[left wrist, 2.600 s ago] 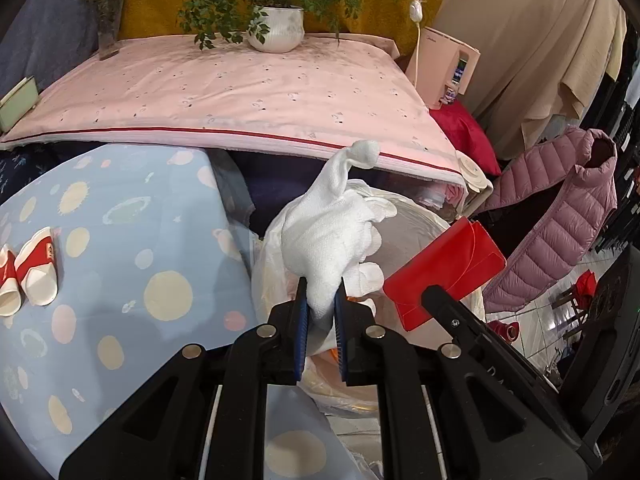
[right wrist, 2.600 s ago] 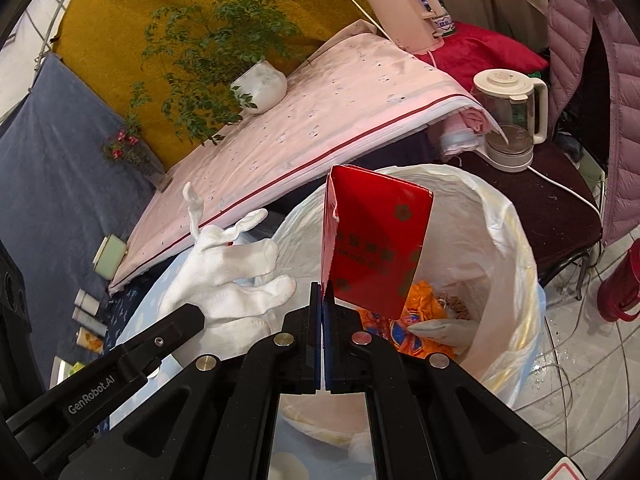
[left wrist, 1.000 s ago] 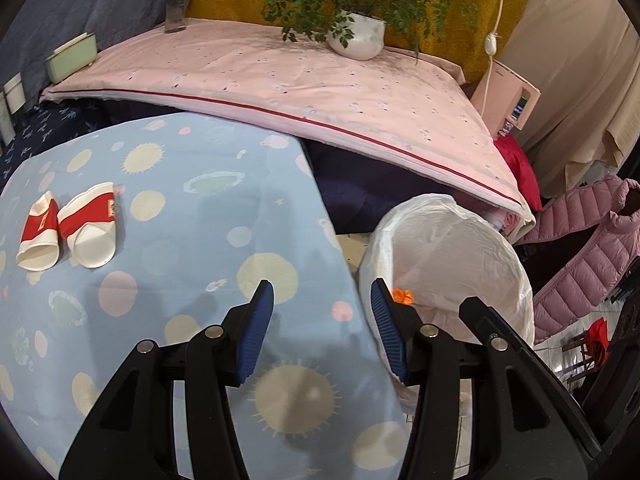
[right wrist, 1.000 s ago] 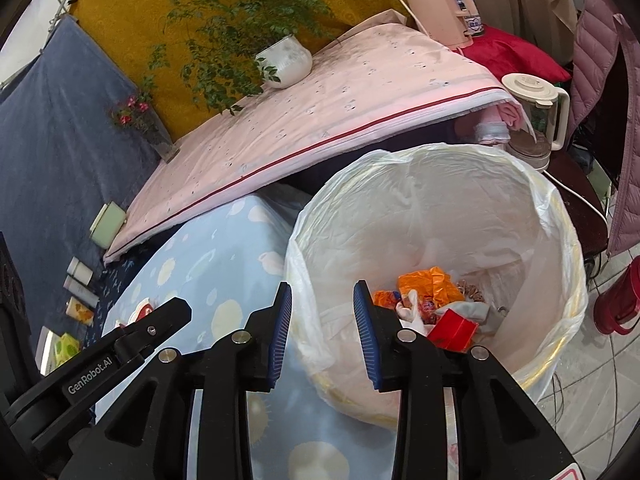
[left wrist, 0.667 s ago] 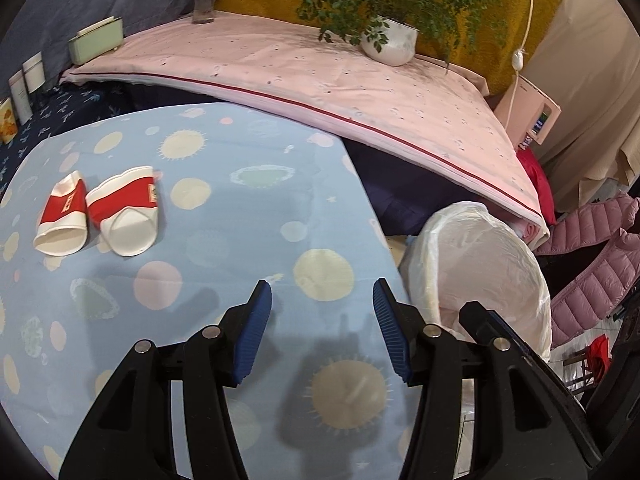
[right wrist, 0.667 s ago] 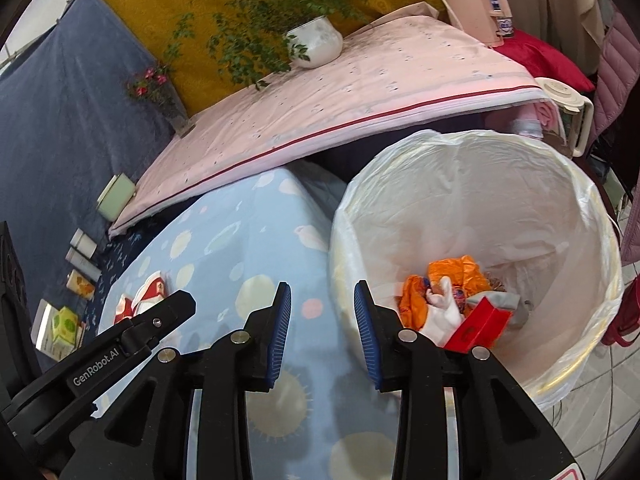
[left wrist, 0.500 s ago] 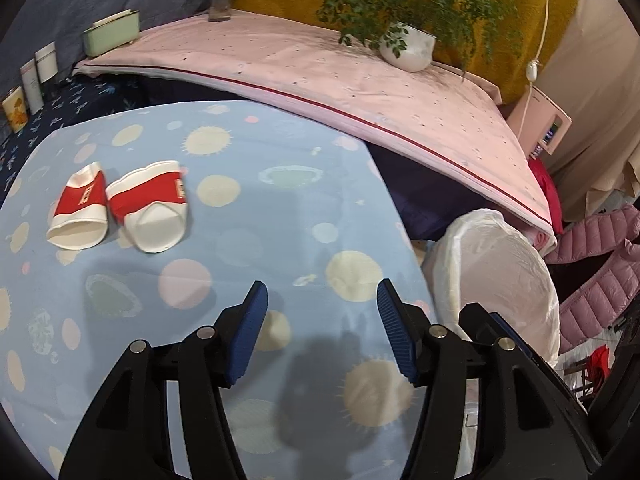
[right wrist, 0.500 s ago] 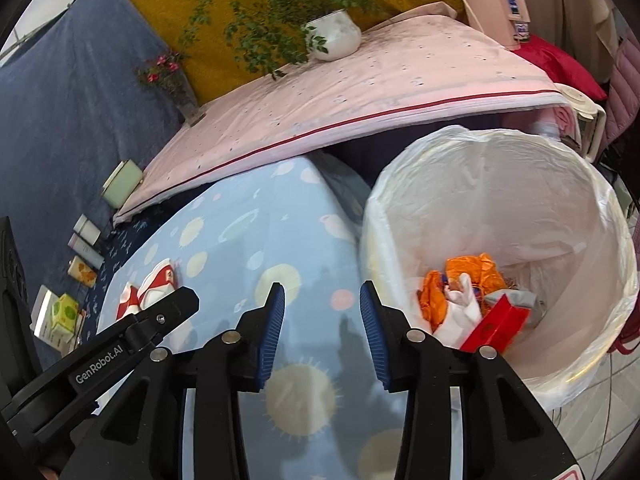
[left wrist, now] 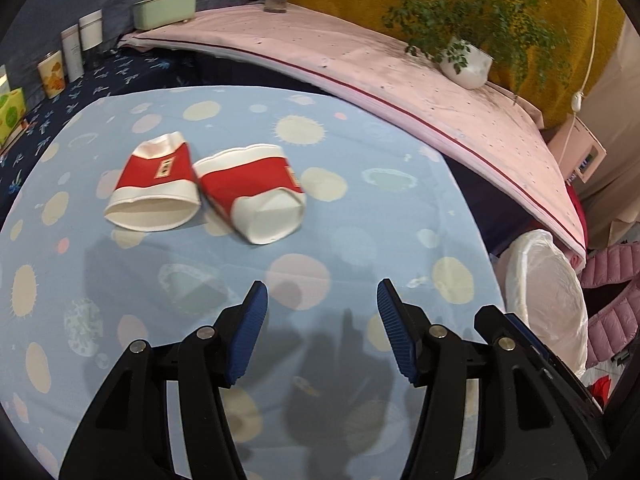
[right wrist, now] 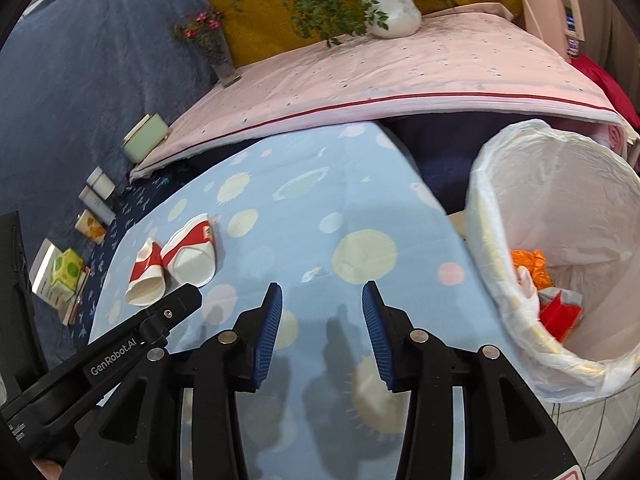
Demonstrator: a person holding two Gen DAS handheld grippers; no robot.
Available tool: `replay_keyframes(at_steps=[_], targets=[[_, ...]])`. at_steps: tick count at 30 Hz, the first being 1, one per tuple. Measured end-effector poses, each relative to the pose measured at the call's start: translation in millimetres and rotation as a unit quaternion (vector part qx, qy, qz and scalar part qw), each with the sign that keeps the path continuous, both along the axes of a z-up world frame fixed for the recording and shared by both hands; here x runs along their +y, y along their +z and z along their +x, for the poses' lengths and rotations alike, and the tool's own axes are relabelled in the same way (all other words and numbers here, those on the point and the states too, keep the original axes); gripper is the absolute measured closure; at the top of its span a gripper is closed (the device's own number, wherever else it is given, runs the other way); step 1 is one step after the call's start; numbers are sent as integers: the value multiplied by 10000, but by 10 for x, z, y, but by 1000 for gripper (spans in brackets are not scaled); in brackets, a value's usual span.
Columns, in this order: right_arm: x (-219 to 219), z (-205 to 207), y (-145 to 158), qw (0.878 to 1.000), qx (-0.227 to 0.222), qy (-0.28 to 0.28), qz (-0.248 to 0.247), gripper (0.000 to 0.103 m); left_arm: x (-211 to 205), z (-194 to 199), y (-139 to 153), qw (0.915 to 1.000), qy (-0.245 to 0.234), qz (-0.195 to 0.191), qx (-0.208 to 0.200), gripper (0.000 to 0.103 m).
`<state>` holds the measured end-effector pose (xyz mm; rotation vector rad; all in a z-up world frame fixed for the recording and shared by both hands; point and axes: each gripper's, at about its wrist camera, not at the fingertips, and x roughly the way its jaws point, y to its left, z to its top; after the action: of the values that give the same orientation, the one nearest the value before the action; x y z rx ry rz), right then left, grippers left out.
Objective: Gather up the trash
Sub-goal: 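Move both tools back over the table to the two red-and-white paper cups, then grasp one paper cup with the left tool while the right grasps the other cup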
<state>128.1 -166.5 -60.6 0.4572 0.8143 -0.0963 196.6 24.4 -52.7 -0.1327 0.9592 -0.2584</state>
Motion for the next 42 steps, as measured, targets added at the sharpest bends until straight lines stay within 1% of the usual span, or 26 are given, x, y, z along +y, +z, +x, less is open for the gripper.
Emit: replay_keyframes(at_steps=[3, 7, 9, 10, 12, 16, 18, 20, 21, 24, 29, 33, 36, 38, 39, 42], targets=[[153, 72, -11, 9999, 24, 131, -71, 57, 168, 35, -43, 9999, 127, 10, 24, 49], [361, 184, -29, 9993, 75, 327, -169, 56, 418, 92, -101, 9994, 331, 38, 51, 48], [457, 250, -34, 9988, 90, 417, -230, 55, 544, 109, -127, 9989, 448, 129, 10, 44], [502, 285, -32, 9986, 89, 450, -258, 53, 622, 123, -140, 9985, 520, 190, -15, 42], [568, 343, -27, 9982, 74, 507, -305, 50, 766, 160, -167, 9976, 639, 273, -38, 42], [740, 519, -27, 9970, 76, 645, -413, 49, 1065, 277, -240, 9953, 893, 364, 4, 42], [822, 602, -40, 9963, 91, 711, -468, 49, 1201, 336, -259, 9942, 1010, 365, 4, 38], [907, 697, -59, 9955, 99, 787, -516, 48, 1308, 397, -268, 9930, 1117, 372, -52, 32], [938, 736, -71, 9952, 102, 808, -536, 46, 1348, 430, -275, 9927, 1138, 390, -74, 32], [1064, 875, -108, 9944, 89, 898, -552, 35, 1403, 545, -321, 9930, 1089, 452, -91, 31], [1216, 1097, -174, 9932, 101, 995, -598, 33, 1406, 718, -428, 9940, 973, 491, -57, 31], [1247, 1252, -257, 9935, 163, 980, -556, 31, 1369, 813, -476, 9947, 909, 473, -84, 32], [1268, 1338, -309, 9935, 187, 1004, -492, 30, 1348, 880, -488, 9950, 885, 442, -133, 33], [1295, 1383, -338, 9933, 197, 1027, -495, 30, 1340, 919, -495, 9954, 866, 400, -126, 40], [1302, 1401, -352, 9932, 202, 1041, -487, 30, 1334, 933, -497, 9955, 858, 382, -116, 41], [1314, 1445, -386, 9933, 192, 1060, -427, 30, 1332, 976, -501, 9958, 843, 334, -99, 54]])
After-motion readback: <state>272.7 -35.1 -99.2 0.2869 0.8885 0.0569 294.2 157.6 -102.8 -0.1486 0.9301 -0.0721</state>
